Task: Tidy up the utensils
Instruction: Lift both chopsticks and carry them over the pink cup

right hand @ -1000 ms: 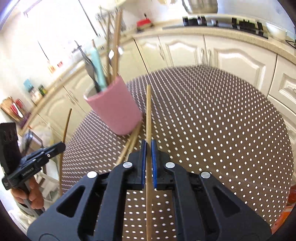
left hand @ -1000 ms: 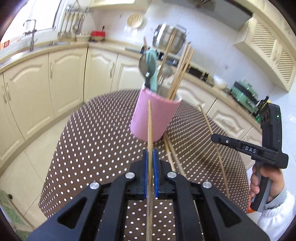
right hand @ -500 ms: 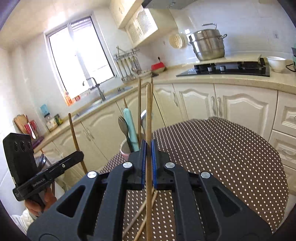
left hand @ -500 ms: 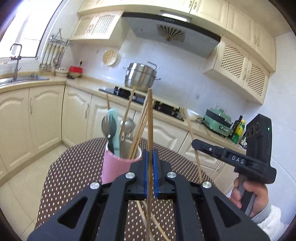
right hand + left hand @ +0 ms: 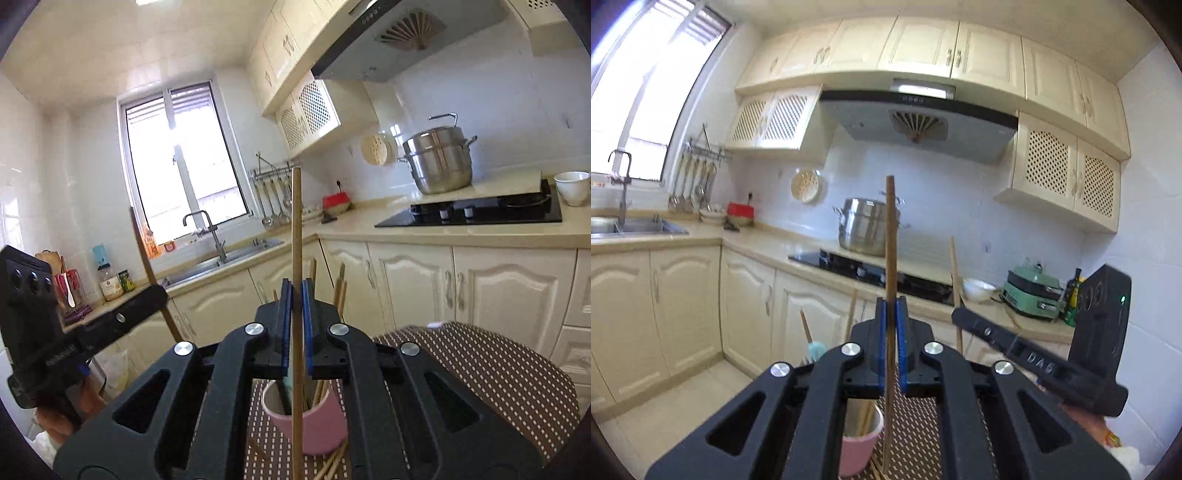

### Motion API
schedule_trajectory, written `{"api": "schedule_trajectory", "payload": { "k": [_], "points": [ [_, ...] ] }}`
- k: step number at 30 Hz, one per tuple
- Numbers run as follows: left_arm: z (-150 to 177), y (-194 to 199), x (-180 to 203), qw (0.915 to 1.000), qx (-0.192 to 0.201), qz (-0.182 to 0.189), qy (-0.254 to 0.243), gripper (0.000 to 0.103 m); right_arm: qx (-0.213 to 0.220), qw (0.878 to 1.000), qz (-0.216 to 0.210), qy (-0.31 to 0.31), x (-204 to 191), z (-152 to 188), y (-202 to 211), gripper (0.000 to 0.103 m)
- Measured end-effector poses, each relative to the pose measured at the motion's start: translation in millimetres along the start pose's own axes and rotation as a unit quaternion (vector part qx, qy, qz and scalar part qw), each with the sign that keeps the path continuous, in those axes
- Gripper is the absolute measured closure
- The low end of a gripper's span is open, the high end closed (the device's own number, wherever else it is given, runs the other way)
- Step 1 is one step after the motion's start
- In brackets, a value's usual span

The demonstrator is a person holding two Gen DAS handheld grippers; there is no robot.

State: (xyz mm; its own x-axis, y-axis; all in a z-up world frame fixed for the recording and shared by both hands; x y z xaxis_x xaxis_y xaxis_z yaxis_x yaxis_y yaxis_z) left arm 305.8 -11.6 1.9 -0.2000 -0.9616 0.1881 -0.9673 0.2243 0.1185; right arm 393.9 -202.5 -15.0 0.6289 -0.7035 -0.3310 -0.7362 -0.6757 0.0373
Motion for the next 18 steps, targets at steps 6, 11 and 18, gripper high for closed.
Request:
{"api": "schedule_trajectory", "payload": {
  "k": [6,11,18],
  "points": [
    [-19,-17,-7,0.9995,0.025,-0.019,-0.001,0.098,0.024,1.0,-0.003,0.009,5,-4,-33,0.097],
    [-17,-31,-10,0.9992,0.026,-0.028,-0.011,0.098,0.043,0.999,-0.001,0.011,8,-3,-51,0.097],
    [14,-56,-24,0.9991,-0.021,-0.036,-0.009,0.098,0.028,0.999,-0.001,0.017,9,12,-65,0.097]
  ]
}}
Point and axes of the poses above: each gripper's, at about its wrist camera, not at the fingertips, and y roughly against the way its jaws point, x to its right, z to its underside, the point moved 7 cm from there along -y, roughly the way its jaws point, and after that the axes turned 11 degrees about -z, right-handed, at the moved point
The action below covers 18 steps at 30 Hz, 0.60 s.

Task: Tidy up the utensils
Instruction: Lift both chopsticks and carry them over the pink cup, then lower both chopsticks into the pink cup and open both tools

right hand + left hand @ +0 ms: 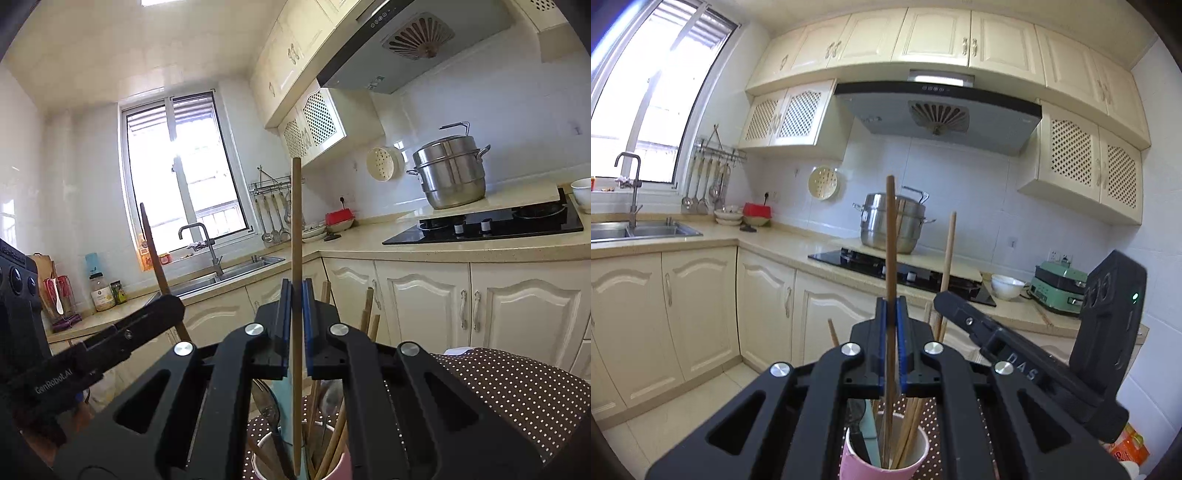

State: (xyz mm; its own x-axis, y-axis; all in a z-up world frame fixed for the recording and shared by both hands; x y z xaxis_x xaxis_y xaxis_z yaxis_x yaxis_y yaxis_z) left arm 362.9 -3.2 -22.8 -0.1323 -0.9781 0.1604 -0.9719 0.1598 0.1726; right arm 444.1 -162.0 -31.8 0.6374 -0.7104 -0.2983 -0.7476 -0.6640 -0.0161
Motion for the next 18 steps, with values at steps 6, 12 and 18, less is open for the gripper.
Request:
{"api": "schedule_trajectory", "payload": {
  "k": [6,12,18],
  "points": [
    [29,-12,-6,0.9991,-0.04,-0.006,-0.008,0.098,-0.016,1.0,0.006,-0.004,4,10,3,0.097],
    [43,-9,-7,0.999,-0.042,-0.007,-0.011,0.098,-0.023,1.0,0.008,0.01,-4,17,8,0.097],
    [56,-15,-8,0.9979,-0.062,-0.011,-0.018,0.098,-0.038,0.999,0.013,0.014,-7,30,10,0.097]
  ]
}}
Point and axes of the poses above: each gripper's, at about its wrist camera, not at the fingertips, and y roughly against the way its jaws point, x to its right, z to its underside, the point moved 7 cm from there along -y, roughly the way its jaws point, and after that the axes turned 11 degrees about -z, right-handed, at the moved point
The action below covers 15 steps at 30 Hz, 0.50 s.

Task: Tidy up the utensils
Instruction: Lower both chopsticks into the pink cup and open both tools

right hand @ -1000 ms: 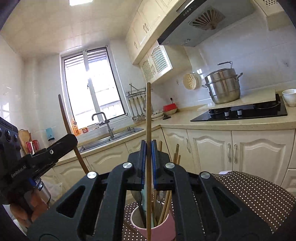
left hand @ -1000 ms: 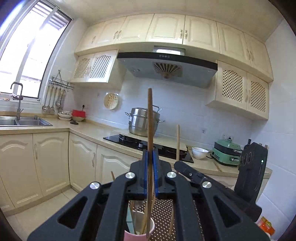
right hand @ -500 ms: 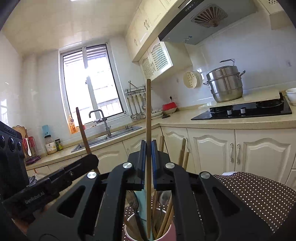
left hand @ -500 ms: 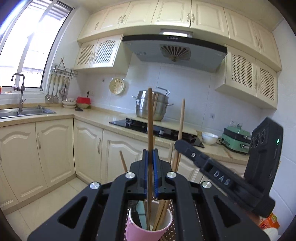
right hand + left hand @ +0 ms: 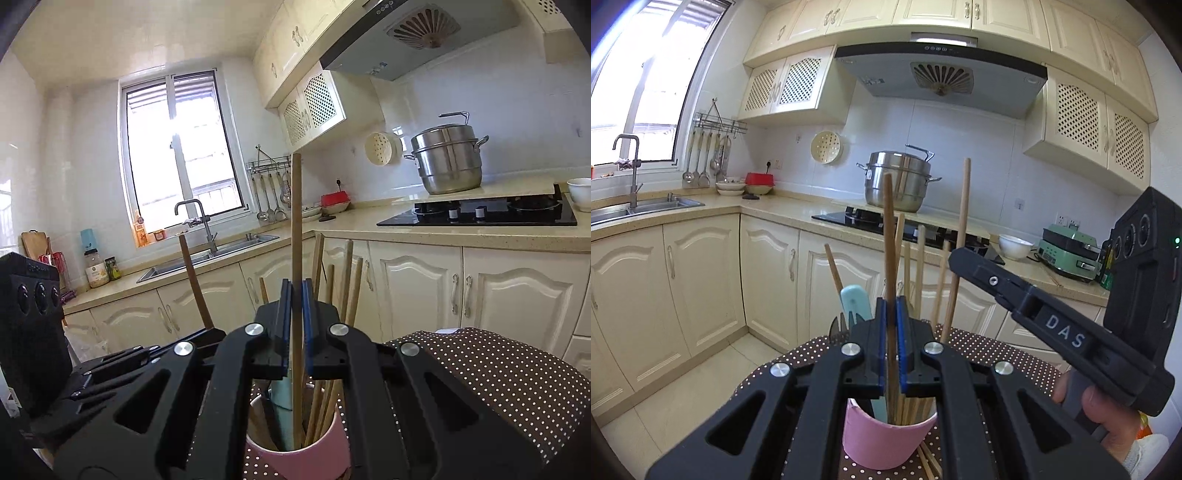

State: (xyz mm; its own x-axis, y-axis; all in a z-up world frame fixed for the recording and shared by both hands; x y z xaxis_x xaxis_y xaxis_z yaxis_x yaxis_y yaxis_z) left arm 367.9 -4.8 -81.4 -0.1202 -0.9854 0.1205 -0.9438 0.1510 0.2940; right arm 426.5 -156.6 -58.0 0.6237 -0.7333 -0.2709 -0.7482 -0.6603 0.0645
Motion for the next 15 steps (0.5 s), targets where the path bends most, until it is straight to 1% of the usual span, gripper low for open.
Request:
{"api": "schedule_trajectory", "payload": {
  "k": [6,9,10,11,12,13,15],
  "points": [
    [1,2,-10,0.9997,-0.007,0.0,0.025,0.097,-0.013,1.0,0.006,0.001,-1,12,4,0.097],
    [0,5,-10,0.9996,-0.012,0.004,0.026,0.096,-0.018,1.0,0.008,0.001,-2,17,6,0.097],
    [0,6,-9,0.9996,-0.012,0.005,0.025,0.09,-0.019,1.0,0.009,0.001,-2,19,7,0.097],
    [-1,9,-8,0.9997,-0.011,0.005,0.023,0.081,-0.019,1.0,0.01,0.002,-3,19,7,0.097],
    [-1,11,-8,0.9997,-0.008,0.0,0.022,0.064,-0.02,1.0,0.01,0.001,-3,20,8,0.097],
    [-2,14,-8,0.9998,-0.002,-0.002,0.022,0.061,-0.02,1.0,0.01,0.002,-4,21,8,0.097],
    [-3,18,-9,0.9998,0.0,-0.003,0.022,0.061,-0.023,1.0,0.012,0.004,-5,22,9,0.097]
  ]
}}
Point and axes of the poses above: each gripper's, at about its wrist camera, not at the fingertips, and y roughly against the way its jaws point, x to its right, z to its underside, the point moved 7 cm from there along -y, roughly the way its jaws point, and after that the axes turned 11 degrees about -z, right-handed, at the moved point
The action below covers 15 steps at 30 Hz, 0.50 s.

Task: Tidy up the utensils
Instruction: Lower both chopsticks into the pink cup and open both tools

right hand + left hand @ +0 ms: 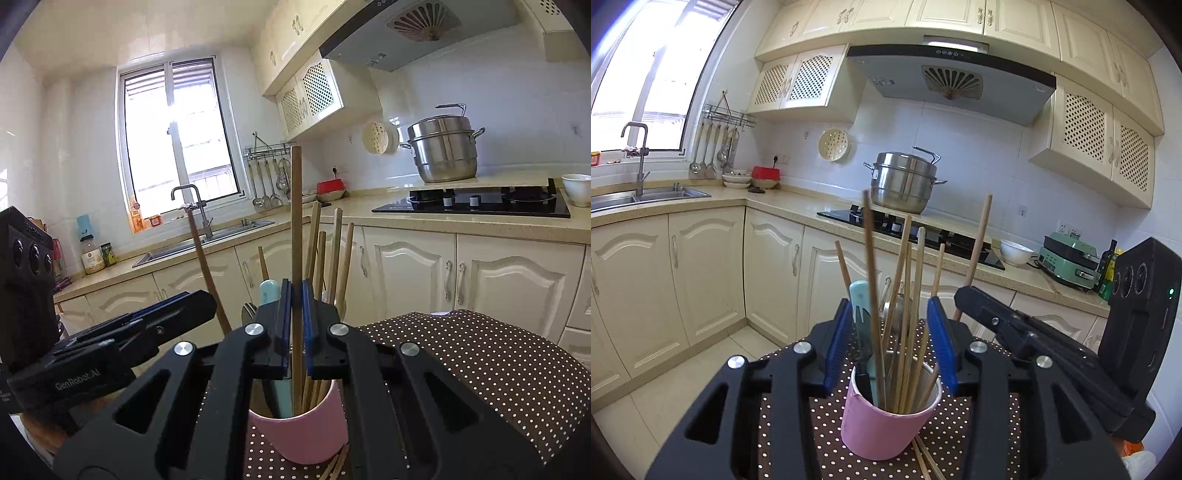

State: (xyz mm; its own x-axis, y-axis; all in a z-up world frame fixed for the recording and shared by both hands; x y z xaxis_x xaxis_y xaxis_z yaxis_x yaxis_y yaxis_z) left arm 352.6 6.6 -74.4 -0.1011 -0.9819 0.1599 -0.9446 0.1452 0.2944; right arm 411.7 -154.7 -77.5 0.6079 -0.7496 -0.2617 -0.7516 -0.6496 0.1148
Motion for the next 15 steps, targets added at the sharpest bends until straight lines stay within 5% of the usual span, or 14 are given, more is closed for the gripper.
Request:
{"api": "schedule_trajectory", "payload": {
  "k": [15],
  "points": [
    [-2,21,-16,0.9962,0.016,-0.083,-0.021,0.043,-0.027,1.0,0.005,0.003,-4,17,-2,0.097]
  ]
}}
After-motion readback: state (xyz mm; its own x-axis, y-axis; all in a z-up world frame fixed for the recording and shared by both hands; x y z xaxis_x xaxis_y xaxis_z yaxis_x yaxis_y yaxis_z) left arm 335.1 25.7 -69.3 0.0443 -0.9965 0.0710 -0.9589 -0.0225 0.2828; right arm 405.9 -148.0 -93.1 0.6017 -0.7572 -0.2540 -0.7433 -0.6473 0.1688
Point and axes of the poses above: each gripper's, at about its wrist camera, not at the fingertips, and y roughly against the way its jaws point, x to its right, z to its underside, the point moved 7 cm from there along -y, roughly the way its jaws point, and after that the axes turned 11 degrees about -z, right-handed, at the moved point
